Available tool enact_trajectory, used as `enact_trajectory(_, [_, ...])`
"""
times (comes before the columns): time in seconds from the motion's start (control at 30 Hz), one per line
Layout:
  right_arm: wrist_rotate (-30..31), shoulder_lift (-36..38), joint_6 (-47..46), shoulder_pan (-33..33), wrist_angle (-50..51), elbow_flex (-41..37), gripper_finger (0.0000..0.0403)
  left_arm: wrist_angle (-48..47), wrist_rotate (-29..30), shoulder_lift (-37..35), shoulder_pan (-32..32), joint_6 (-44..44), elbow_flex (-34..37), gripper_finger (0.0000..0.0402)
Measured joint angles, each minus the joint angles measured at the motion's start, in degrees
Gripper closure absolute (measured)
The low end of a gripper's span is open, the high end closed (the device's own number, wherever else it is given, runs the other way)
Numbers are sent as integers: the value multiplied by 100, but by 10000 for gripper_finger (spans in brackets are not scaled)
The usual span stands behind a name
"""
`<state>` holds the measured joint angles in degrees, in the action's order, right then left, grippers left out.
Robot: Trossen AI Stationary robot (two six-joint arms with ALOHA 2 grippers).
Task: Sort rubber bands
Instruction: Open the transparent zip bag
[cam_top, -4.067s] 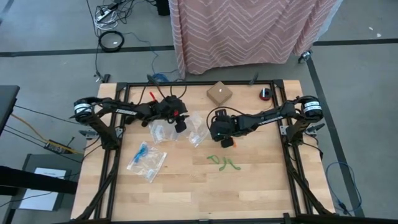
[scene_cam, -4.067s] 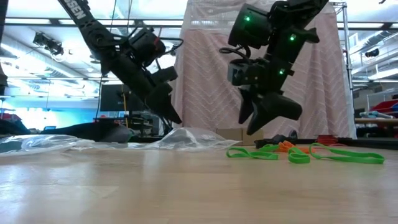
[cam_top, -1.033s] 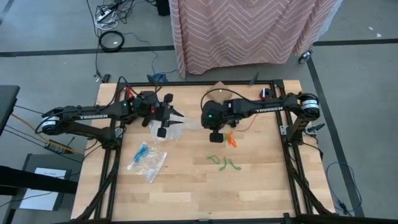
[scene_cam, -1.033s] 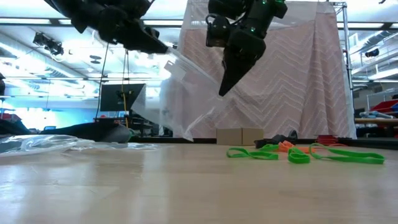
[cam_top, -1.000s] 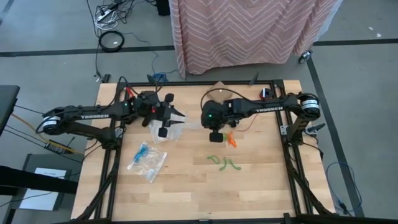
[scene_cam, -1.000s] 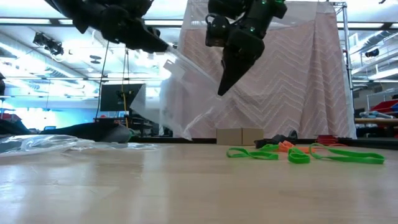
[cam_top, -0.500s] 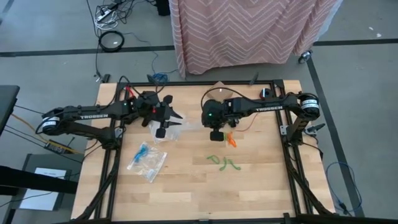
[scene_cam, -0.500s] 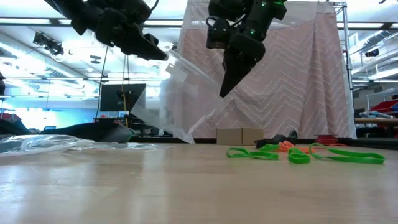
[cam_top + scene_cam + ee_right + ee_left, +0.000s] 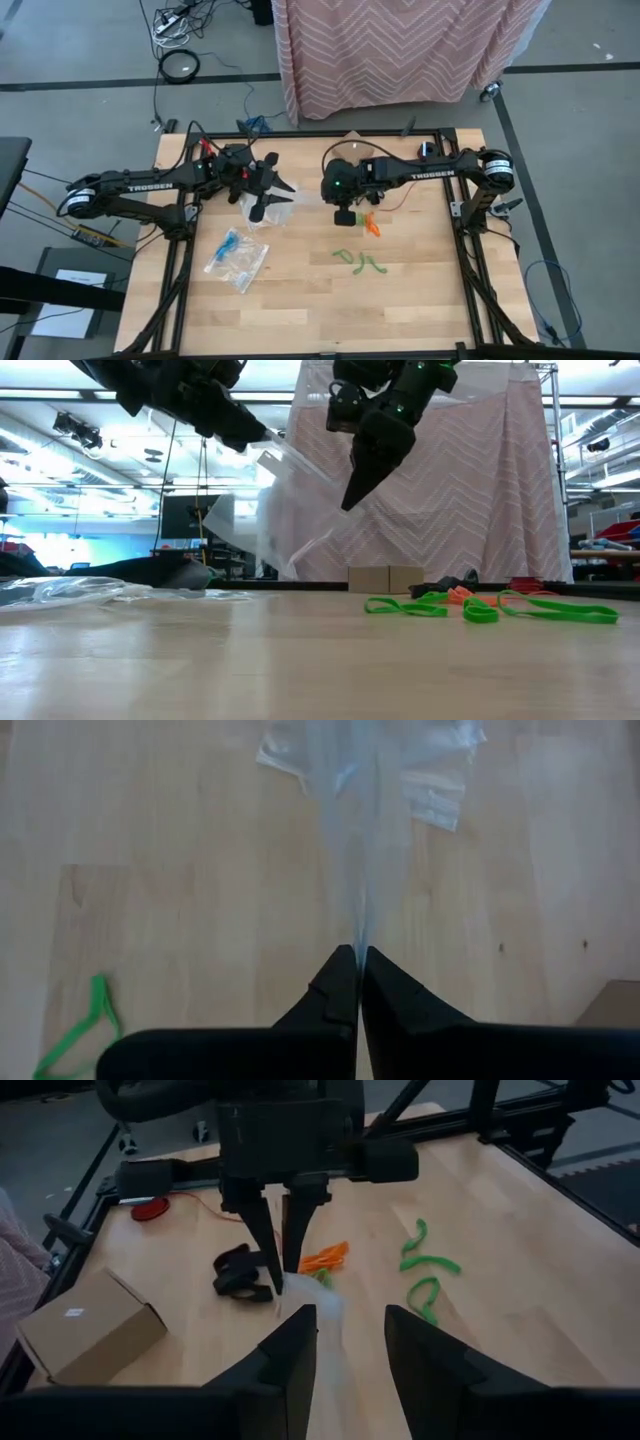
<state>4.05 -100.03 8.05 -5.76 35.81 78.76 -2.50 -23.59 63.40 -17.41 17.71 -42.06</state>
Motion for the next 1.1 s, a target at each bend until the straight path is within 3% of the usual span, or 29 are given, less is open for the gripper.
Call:
enact_trajectory(0.7, [81,0,109,-2,-221,0,403,57,599,2,4,-3,0,277])
enact_trajectory(1.1, [81,0,111,-2,-201,0,403,189,750,2,4,13,0,393])
